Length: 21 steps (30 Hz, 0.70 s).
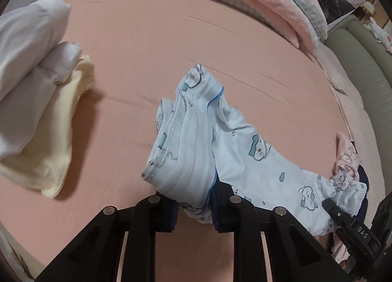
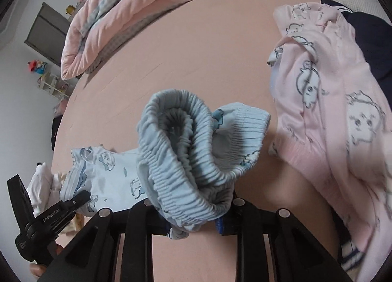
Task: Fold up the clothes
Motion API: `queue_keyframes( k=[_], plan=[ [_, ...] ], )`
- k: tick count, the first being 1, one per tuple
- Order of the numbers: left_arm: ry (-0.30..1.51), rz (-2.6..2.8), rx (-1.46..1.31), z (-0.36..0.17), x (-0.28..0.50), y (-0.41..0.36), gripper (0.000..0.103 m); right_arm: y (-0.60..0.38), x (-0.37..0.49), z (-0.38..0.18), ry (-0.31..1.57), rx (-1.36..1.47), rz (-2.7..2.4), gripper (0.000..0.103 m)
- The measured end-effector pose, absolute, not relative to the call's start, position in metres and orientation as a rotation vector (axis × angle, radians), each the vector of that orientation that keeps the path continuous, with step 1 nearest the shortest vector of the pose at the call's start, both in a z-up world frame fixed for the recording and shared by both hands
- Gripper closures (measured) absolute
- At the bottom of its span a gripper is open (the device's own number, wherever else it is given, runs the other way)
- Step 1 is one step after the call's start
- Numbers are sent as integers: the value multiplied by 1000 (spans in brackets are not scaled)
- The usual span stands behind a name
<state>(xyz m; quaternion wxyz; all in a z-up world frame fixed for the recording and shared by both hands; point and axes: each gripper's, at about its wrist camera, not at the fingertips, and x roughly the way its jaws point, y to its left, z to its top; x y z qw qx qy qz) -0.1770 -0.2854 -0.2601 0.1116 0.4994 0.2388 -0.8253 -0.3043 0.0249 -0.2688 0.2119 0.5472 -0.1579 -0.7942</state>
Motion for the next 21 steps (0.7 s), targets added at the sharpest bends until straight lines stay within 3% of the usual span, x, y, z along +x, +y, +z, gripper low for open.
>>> queue_keyframes(
  k=[6,10,21],
  plan=[
    [743,-2412,1538,-266,-170,-299,85,40,-275,-269,-443,1552,-2191,80],
    [659,-2481,1557,-255,-175,-285,85,53,-258,-266,-496,1525,-2216,79],
    [425,-2721,1564,-200,-227,-259,86,55,-227,-199,-327,1317,-2471,80]
  ],
)
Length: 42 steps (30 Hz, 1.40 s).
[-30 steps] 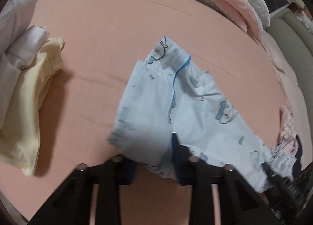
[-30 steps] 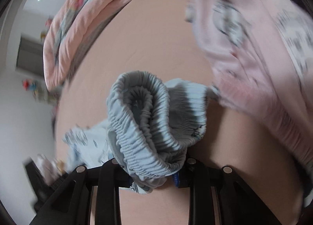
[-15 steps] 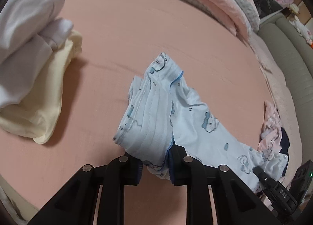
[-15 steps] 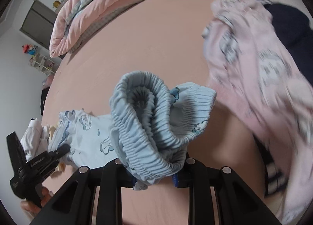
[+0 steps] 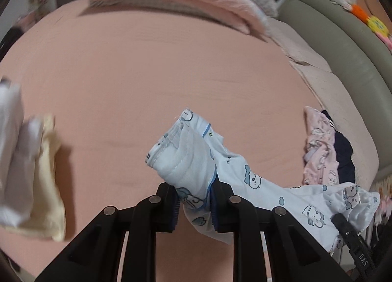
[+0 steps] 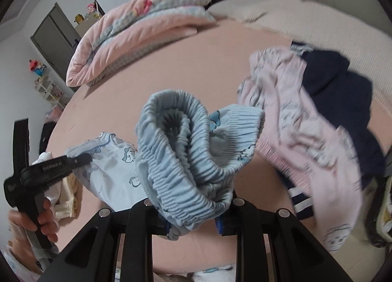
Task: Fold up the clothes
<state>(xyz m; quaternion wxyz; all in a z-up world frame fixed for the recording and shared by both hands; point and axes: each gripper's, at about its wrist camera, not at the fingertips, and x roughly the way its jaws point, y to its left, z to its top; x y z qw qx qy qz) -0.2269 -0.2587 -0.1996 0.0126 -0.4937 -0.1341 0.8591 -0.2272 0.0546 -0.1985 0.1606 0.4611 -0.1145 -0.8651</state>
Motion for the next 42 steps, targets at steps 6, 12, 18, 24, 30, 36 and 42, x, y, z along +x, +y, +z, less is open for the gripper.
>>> queue_keyframes(
  k=[6,12,18,24,30,36,42],
  plan=[
    [-328,2632,-1476,-186,-238,-241,85,73,-240,-183,-461,1354,-2532,80],
    [-248,2566,-1460,-189,-272,-217,85,87,-252,-181,-561,1398,-2574,80],
    [-214,2498,-1469,-197,-295,-206,86,81,-248,-184,-602,1433,-2674,80],
    [-102,2442,-1486,-206,-315,-201,85,65,-242,-196,-632,1532,-2737,79],
    [-67,2375,-1536,-219,-335,-214,85,43,-237,-205,-665,1612,-2706,79],
    [39,2327,-1602,-233,-340,-221,85,36,-246,-230,-744,1785,-2518,78],
    [25,2286,-1678,-250,-343,-231,85,40,-246,-259,-912,1940,-2326,77]
  ],
)
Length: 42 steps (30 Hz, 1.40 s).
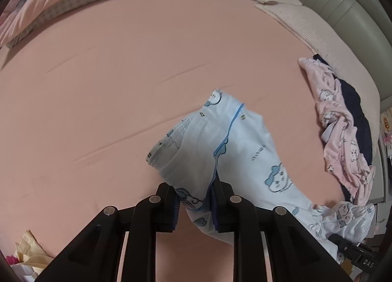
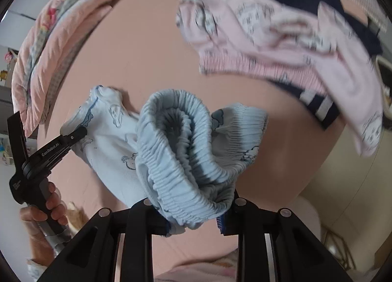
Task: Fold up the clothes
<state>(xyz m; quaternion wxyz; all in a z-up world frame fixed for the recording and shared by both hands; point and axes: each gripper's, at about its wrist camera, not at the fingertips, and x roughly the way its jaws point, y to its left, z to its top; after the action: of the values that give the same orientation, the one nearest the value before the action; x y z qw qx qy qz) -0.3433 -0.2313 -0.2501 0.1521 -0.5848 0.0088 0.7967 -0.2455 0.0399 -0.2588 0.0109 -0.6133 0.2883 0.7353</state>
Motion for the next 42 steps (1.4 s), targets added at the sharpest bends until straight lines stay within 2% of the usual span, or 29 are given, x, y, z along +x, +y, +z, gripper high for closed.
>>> queue_keyframes(
  k=[5,7,8,9,10,11,12,16,21,29,34,37,39,42],
  plan=[
    [12,2267,-1746,-257,-346,-236,82,39,-239,-265,977,-1992,2221,73],
    [32,2249,-1806,-259,-348,-236,77,38,-237,-268,997,-2036,2189,65],
    [62,2254,-1830,-259,-348,-236,68,38,-236,-271,1014,-2066,2159,62],
    [90,2263,-1848,-259,-347,-236,52,39,-233,-273,1057,-2091,2127,57],
    [104,2293,-1835,-254,-345,-238,44,40,-230,-276,1100,-2115,2095,52],
    [119,2322,-1822,-250,-342,-240,32,41,-228,-279,1142,-2138,2062,50],
    [128,2350,-1809,-246,-340,-241,29,41,-226,-279,1138,-2146,2054,46],
    [6,2399,-1744,-223,-323,-258,28,43,-218,-278,1131,-2170,2034,41],
    [-37,2479,-1678,-202,-290,-272,26,48,-216,-268,1108,-2165,2060,38],
    [-7,2555,-1574,-176,-249,-258,25,52,-209,-245,1077,-2178,2148,35],
    [81,2582,-1485,-168,-220,-224,25,70,-207,-237,1113,-2180,2165,34],
    [99,2567,-1447,-161,-204,-209,18,80,-203,-230,1117,-2186,2191,33],
    [126,2565,-1428,-155,-193,-199,18,87,-202,-229,1109,-2194,2206,29],
    [195,2569,-1403,-151,-178,-179,18,97,-200,-230,1084,-2214,2218,29]
  ],
)
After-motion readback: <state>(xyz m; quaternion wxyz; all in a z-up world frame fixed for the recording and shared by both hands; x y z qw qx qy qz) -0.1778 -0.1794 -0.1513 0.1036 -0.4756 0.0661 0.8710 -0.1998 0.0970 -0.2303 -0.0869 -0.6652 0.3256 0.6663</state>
